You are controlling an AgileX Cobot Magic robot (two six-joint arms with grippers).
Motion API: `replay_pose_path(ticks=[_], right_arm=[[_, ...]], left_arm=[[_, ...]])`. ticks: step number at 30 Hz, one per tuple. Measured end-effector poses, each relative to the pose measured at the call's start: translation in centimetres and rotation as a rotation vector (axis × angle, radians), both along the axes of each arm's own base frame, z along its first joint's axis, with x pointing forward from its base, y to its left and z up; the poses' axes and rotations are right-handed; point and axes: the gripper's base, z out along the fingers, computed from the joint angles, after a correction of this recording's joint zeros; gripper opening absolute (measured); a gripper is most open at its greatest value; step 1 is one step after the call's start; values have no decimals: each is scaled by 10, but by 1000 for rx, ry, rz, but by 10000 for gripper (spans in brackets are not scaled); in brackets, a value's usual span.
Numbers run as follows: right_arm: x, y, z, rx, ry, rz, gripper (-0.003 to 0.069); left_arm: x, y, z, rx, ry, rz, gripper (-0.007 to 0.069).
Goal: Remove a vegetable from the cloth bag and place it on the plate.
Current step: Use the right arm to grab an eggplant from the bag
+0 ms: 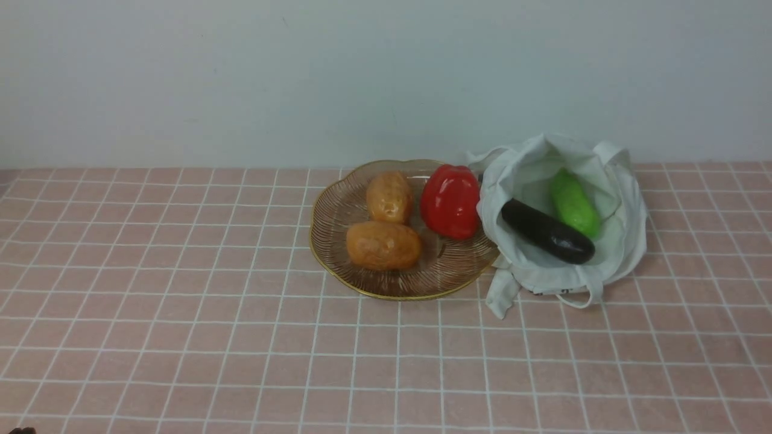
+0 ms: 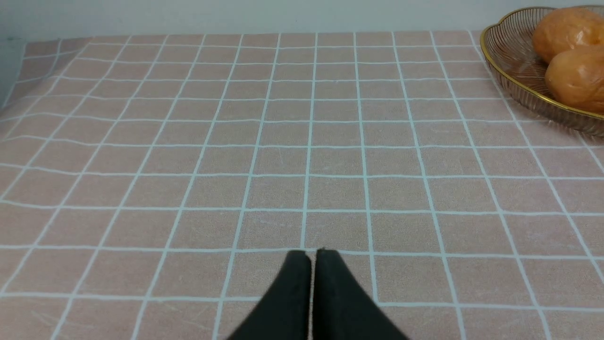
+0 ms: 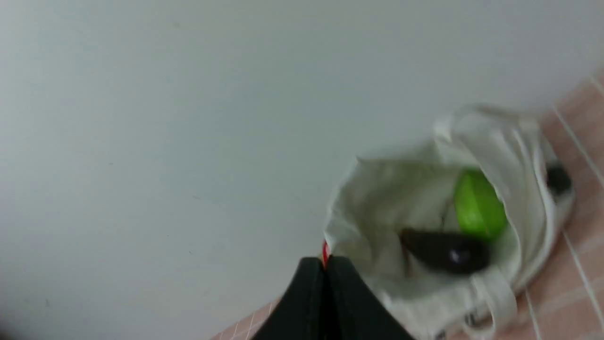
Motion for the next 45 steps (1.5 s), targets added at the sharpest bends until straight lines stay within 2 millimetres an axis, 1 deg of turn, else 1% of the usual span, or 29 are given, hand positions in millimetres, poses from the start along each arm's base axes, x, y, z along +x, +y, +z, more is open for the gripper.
replay_pose_path(ticks=[1, 2, 4, 5, 6, 7, 9, 10, 11, 13, 14, 16, 17, 18, 19, 20, 21, 22, 23, 24, 25, 28, 32, 34, 36, 40, 45], right_arm=[[2, 1, 5, -25, 8, 3, -15], [7, 3, 26, -106, 8, 20, -15], [21, 8, 44, -196, 78, 67, -15], [29, 12, 47, -232, 132, 103, -15], [43, 16, 50, -267, 217, 153, -15], [59, 20, 47, -292, 318, 205, -15], [82, 25, 43, -326, 444, 270, -15], [85, 25, 43, -329, 455, 272, -15], [113, 30, 34, -368, 576, 338, -15], [150, 34, 22, -413, 669, 391, -15], [153, 35, 21, -417, 674, 394, -15], [188, 44, 9, -463, 715, 441, -11], [198, 48, 9, -481, 712, 458, -9], [218, 56, 0, -507, 734, 489, 0], [229, 62, -4, -524, 739, 509, 6], [246, 70, -6, -562, 734, 533, 20], [247, 72, -9, -563, 743, 539, 22], [258, 76, -9, -594, 736, 547, 33], [278, 82, -14, -658, 740, 553, 62], [279, 82, -16, -659, 746, 556, 62], [293, 83, -19, -697, 754, 542, 90], [314, 82, -25, -737, 781, 505, 136], [333, 83, -46, -772, 835, 506, 214], [341, 84, -63, -800, 871, 514, 278], [347, 83, -76, -841, 892, 519, 339], [353, 80, -90, -905, 893, 513, 410], [357, 79, -94, -957, 871, 503, 438]], left_arm=[[0, 0, 0, 0, 0, 0, -5], [0, 0, 0, 0, 0, 0, -5], [0, 0, 0, 0, 0, 0, -5], [0, 0, 0, 0, 0, 0, -5], [0, 0, 0, 0, 0, 0, -5], [0, 0, 0, 0, 0, 0, -5], [0, 0, 0, 0, 0, 0, -5], [0, 0, 0, 0, 0, 0, -5], [0, 0, 0, 0, 0, 0, -5], [0, 0, 0, 0, 0, 0, -5], [0, 0, 0, 0, 0, 0, -5], [0, 0, 0, 0, 0, 0, -5], [0, 0, 0, 0, 0, 0, -5], [0, 0, 0, 0, 0, 0, -5], [0, 0, 0, 0, 0, 0, -5], [0, 0, 0, 0, 0, 0, -5], [0, 0, 0, 0, 0, 0, -5], [0, 0, 0, 0, 0, 0, -5], [0, 0, 0, 0, 0, 0, -5], [0, 0, 0, 0, 0, 0, -5], [0, 0, 0, 0, 0, 0, -5], [0, 0, 0, 0, 0, 0, -5], [0, 0, 0, 0, 0, 0, -5], [0, 0, 0, 0, 0, 0, -5], [0, 0, 0, 0, 0, 0, -5], [0, 0, 0, 0, 0, 0, -5], [0, 0, 0, 0, 0, 0, -5]])
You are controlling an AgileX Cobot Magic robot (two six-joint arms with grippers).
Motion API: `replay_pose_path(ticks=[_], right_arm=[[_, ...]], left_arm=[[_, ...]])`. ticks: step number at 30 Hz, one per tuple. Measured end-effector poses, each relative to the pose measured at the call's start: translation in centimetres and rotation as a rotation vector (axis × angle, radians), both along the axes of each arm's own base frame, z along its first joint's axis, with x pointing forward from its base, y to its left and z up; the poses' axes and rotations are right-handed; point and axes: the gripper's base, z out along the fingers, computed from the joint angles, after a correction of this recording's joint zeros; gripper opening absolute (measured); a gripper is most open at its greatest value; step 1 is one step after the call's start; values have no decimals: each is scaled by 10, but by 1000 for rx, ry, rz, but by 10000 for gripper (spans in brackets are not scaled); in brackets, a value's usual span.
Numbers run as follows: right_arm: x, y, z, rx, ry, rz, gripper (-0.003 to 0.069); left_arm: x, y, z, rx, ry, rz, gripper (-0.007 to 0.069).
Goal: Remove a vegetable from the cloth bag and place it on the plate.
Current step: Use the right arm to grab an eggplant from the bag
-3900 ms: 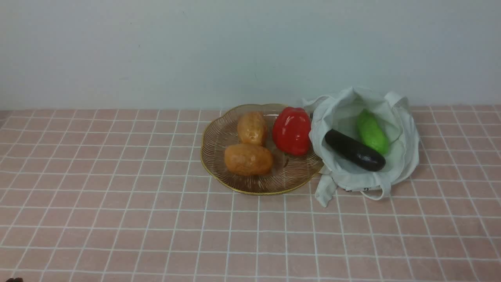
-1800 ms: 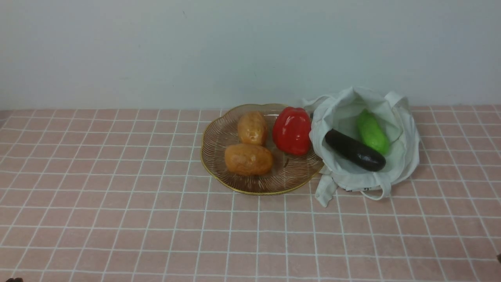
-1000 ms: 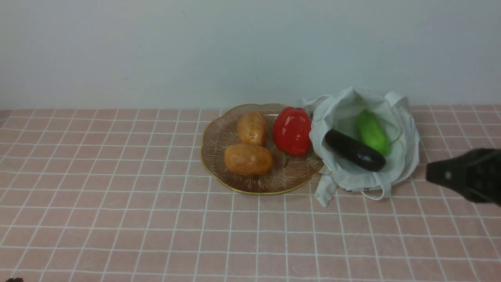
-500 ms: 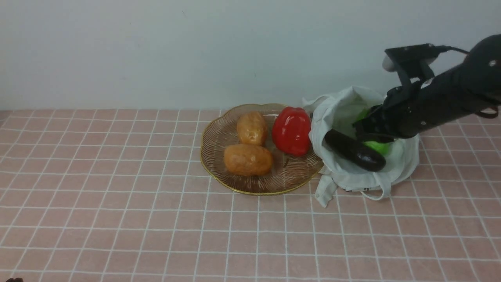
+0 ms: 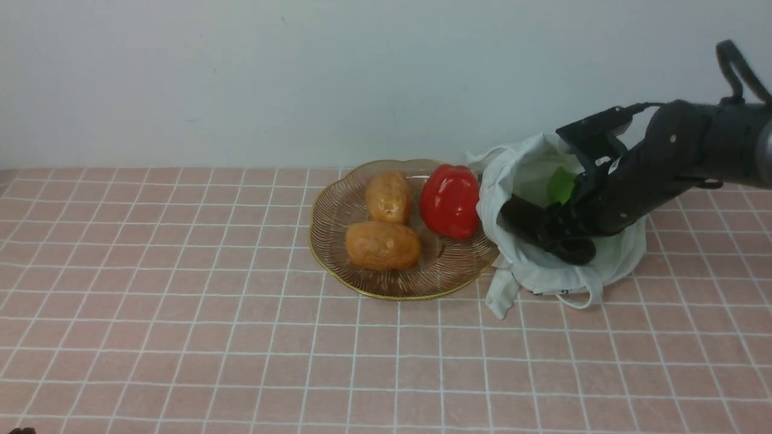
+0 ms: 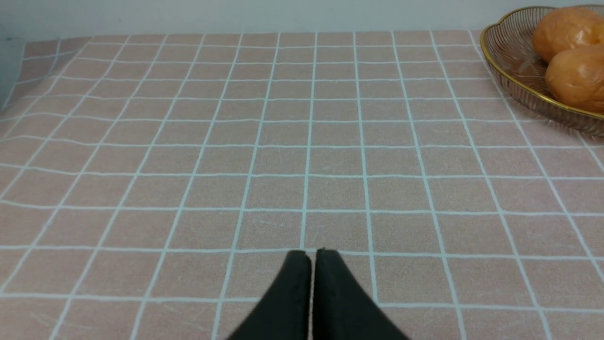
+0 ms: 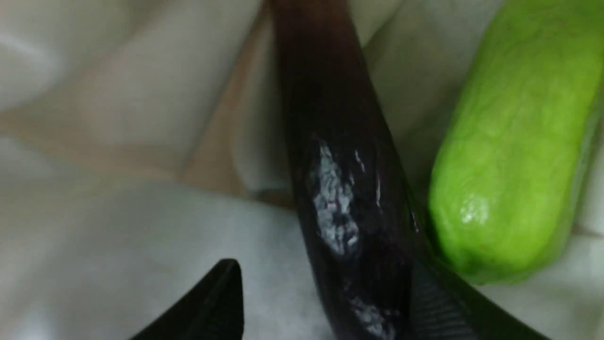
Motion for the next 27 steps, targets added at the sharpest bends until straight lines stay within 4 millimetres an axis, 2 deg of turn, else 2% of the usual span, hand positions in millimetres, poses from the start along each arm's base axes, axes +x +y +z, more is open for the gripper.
replay_pose_path(ticks=[8, 9, 12, 14, 15, 17, 20, 23, 26, 27], right_arm=[[11, 0, -19, -17, -37, -2, 442], [13, 0, -28, -21, -26, -3, 443], [13, 0, -36, -22, -10, -5, 440], [13, 1, -37, -18, -4, -10, 410], [13, 1, -37, -14, -4, -17, 367], [12, 1, -35, -10, 3, -22, 355], [5, -1, -22, -17, 42, -16, 355], [-10, -10, 2, -17, 127, -45, 355], [-32, -27, 41, -15, 212, -99, 355], [-34, -29, 43, -12, 216, -109, 355]], left_arm=[[0, 0, 0, 0, 0, 0, -5], [0, 0, 0, 0, 0, 0, -5], [0, 0, 0, 0, 0, 0, -5], [0, 0, 0, 0, 0, 0, -5], [0, 0, 0, 0, 0, 0, -5], [0, 0, 0, 0, 0, 0, -5], [0, 0, 0, 0, 0, 0, -5], [0, 0, 0, 0, 0, 0, -5], [0, 0, 0, 0, 0, 0, -5], [0, 0, 0, 0, 0, 0, -5]])
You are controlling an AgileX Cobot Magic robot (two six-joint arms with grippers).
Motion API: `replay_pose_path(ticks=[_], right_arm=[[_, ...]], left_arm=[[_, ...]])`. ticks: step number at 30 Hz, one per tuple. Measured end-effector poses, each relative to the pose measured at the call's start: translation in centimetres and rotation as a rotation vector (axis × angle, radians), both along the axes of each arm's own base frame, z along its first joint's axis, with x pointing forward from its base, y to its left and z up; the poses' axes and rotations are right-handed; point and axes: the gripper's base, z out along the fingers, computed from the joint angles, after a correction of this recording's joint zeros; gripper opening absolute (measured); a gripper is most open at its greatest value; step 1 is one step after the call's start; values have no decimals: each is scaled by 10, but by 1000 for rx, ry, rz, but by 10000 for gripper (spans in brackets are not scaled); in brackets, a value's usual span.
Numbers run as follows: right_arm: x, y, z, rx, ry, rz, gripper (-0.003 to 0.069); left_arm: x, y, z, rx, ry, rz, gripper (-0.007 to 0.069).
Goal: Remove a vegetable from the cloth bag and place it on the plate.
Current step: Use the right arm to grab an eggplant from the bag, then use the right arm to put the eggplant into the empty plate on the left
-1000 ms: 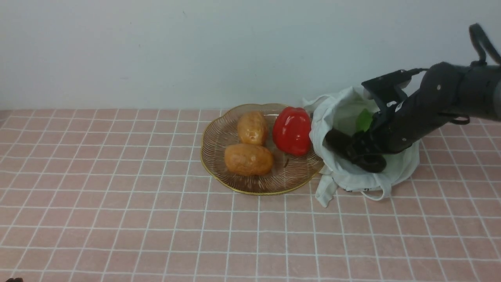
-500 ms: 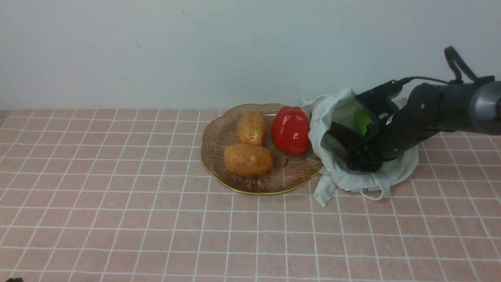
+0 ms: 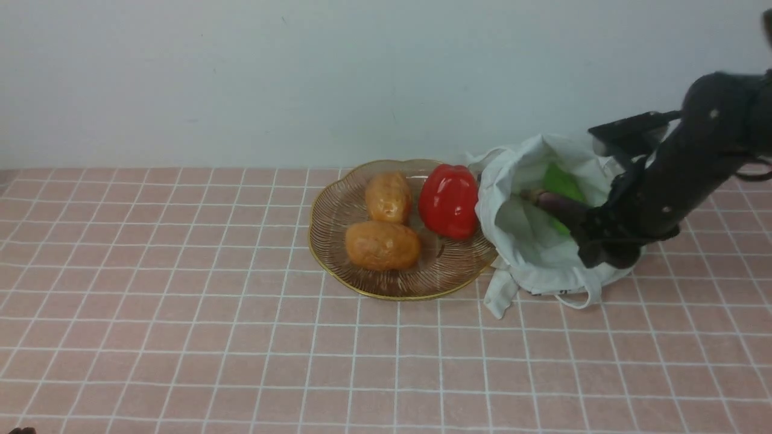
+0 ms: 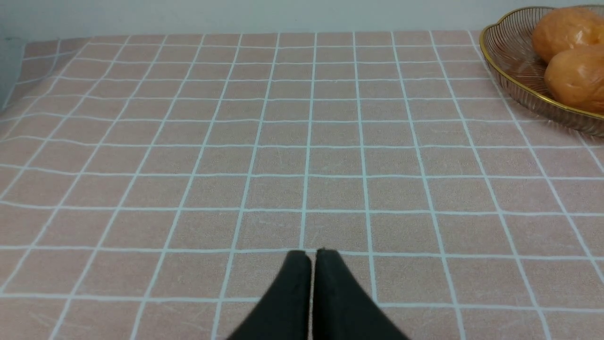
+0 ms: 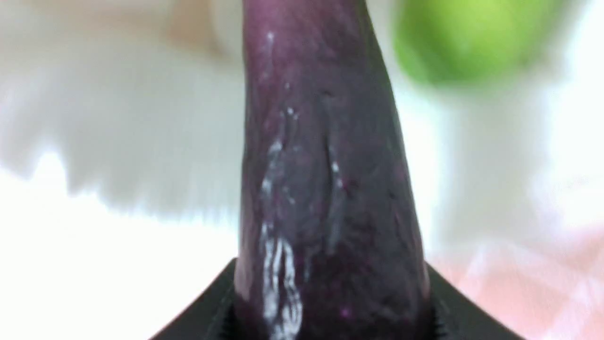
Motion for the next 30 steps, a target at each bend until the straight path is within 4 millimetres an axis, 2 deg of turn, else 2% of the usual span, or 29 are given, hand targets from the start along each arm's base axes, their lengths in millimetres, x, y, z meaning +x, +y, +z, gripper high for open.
replay_pose_path(ticks=[1, 2, 3, 4, 5, 6, 7, 9, 10, 11, 12, 13, 14, 15, 16, 17, 18, 21, 24, 30], right_arm=[[-15, -7, 24, 5, 24, -23, 355], [-24, -10, 38, 9, 26, -30, 355], [-26, -11, 40, 10, 26, -32, 355], [-40, -11, 63, 29, 5, -33, 355], [-48, -10, 77, 60, -23, -34, 355], [-51, -8, 82, 77, -36, -34, 355], [-60, -1, 99, 142, -92, -19, 355], [-66, 16, 115, 246, -180, 41, 355], [-66, 23, 117, 277, -197, 65, 355], [-65, 39, 120, 346, -246, 118, 355], [-65, 44, 120, 353, -251, 137, 355], [-60, 63, 116, 415, -270, 176, 355], [-59, 68, 113, 428, -264, 184, 355], [-53, 87, 103, 456, -278, 218, 355], [-50, 89, 99, 456, -280, 215, 355], [-39, 107, 78, 452, -285, 221, 355], [-30, 116, 60, 438, -280, 212, 355], [-8, 124, 23, 402, -287, 153, 355], [3, 125, -1, 391, -279, 88, 355], [12, 128, -32, 402, -208, -22, 355]], left_arm=[[0, 0, 0, 0, 0, 0, -5], [0, 0, 0, 0, 0, 0, -5], [0, 0, 0, 0, 0, 0, -5], [0, 0, 0, 0, 0, 0, -5], [0, 0, 0, 0, 0, 0, -5], [0, 0, 0, 0, 0, 0, -5], [0, 0, 0, 0, 0, 0, -5], [0, 0, 0, 0, 0, 0, -5], [0, 0, 0, 0, 0, 0, -5], [0, 0, 0, 0, 0, 0, -5], [0, 0, 0, 0, 0, 0, -5], [0, 0, 0, 0, 0, 0, -5], [0, 0, 0, 0, 0, 0, -5], [0, 0, 0, 0, 0, 0, -5], [0, 0, 0, 0, 0, 0, -5], [0, 0, 0, 0, 0, 0, -5], [0, 0, 0, 0, 0, 0, -5], [0, 0, 0, 0, 0, 0, -5], [0, 0, 0, 0, 0, 0, -5], [0, 0, 0, 0, 0, 0, -5]])
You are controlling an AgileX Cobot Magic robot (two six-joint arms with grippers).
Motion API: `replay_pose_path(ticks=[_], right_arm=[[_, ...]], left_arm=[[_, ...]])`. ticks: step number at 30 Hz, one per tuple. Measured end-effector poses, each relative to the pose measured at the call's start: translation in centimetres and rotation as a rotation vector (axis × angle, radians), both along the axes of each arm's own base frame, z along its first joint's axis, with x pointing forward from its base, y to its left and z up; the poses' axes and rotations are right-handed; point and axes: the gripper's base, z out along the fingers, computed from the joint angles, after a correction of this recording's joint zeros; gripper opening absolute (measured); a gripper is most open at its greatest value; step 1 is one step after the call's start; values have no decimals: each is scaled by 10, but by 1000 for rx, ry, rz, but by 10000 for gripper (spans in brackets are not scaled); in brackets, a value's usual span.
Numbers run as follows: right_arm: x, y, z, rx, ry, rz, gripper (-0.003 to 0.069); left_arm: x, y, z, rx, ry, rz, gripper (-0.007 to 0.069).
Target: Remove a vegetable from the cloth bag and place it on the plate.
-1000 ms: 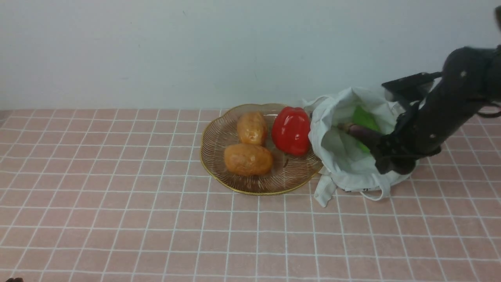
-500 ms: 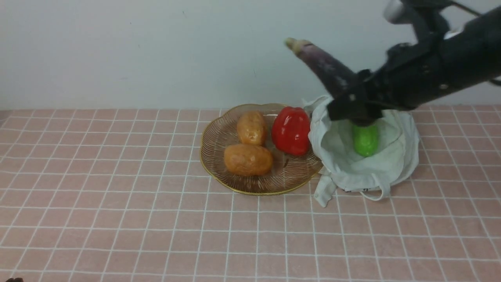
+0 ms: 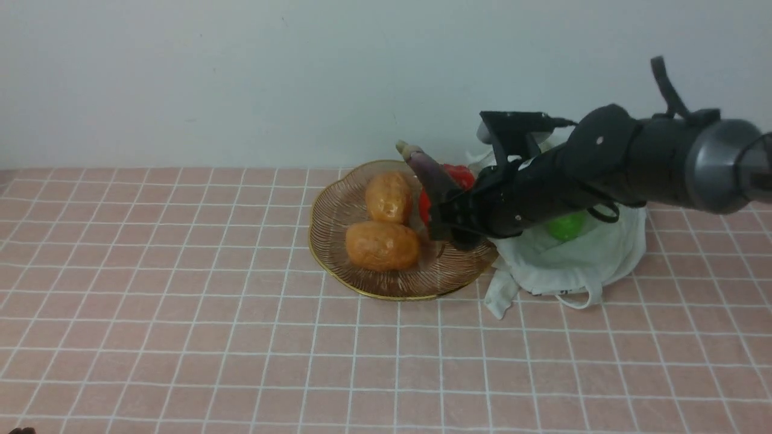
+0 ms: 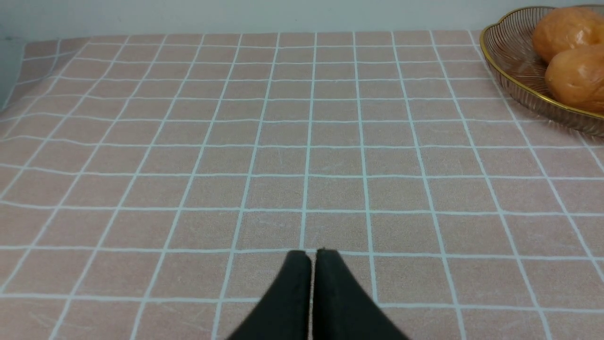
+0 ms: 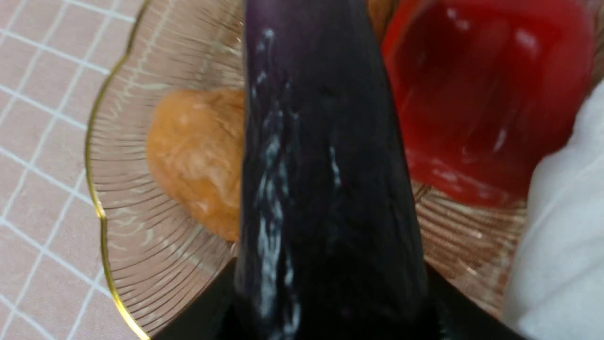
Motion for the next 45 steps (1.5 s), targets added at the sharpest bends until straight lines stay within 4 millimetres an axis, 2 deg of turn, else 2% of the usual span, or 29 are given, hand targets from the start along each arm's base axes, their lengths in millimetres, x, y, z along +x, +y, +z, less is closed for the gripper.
replay_pose_path(ticks=[7, 12, 15, 18, 19, 21, 22, 25, 28, 31, 34, 36, 37, 39, 40, 41, 42, 43, 44, 45], right_arm=[[0, 1, -4, 4, 19, -12, 378], [-2, 2, -6, 5, 46, 2, 568], [-6, 2, -2, 1, 65, 26, 635], [-12, 0, 14, -10, 62, 69, 664], [-14, -1, 23, -11, 54, 86, 665], [-19, -5, 55, -24, 20, 141, 657], [-19, -6, 59, -25, 15, 145, 654], [-31, -19, 119, -64, -57, 217, 598], [-44, -34, 159, -139, -90, 254, 526], [-65, -64, 211, -260, -163, 207, 395], [-88, -92, 245, -331, -248, 91, 289], [-101, -105, 257, -349, -275, 32, 225], [-126, -120, 274, -367, -326, -34, 148], [-161, -136, 286, -373, -371, -94, 71], [-161, -136, 284, -376, -365, -95, 64], [-187, -145, 288, -372, -394, -123, 20], [-199, -149, 283, -372, -388, -135, 7], [-224, -157, 277, -359, -396, -154, -6], [-223, -156, 274, -361, -383, -154, -6], [-237, -161, 268, -352, -388, -164, -10]], left_arm=[[0, 0, 0, 0, 0, 0, -5], [0, 0, 0, 0, 0, 0, -5], [0, 0, 0, 0, 0, 0, -5], [0, 0, 0, 0, 0, 0, -5], [0, 0, 0, 0, 0, 0, -5], [0, 0, 0, 0, 0, 1, -5], [0, 0, 0, 0, 0, 1, -5], [0, 0, 0, 0, 0, 1, -5], [0, 0, 0, 0, 0, 1, -5], [0, 0, 0, 0, 0, 1, -5], [0, 0, 0, 0, 0, 1, -5], [0, 0, 0, 0, 0, 1, -5], [0, 0, 0, 0, 0, 1, -5], [0, 0, 0, 0, 0, 1, -5], [0, 0, 0, 0, 0, 1, -5], [0, 0, 0, 0, 0, 1, -5], [0, 0, 0, 0, 0, 1, -5], [0, 0, 0, 0, 0, 1, -5], [0, 0, 0, 0, 0, 1, -5], [0, 0, 0, 0, 0, 1, -5]])
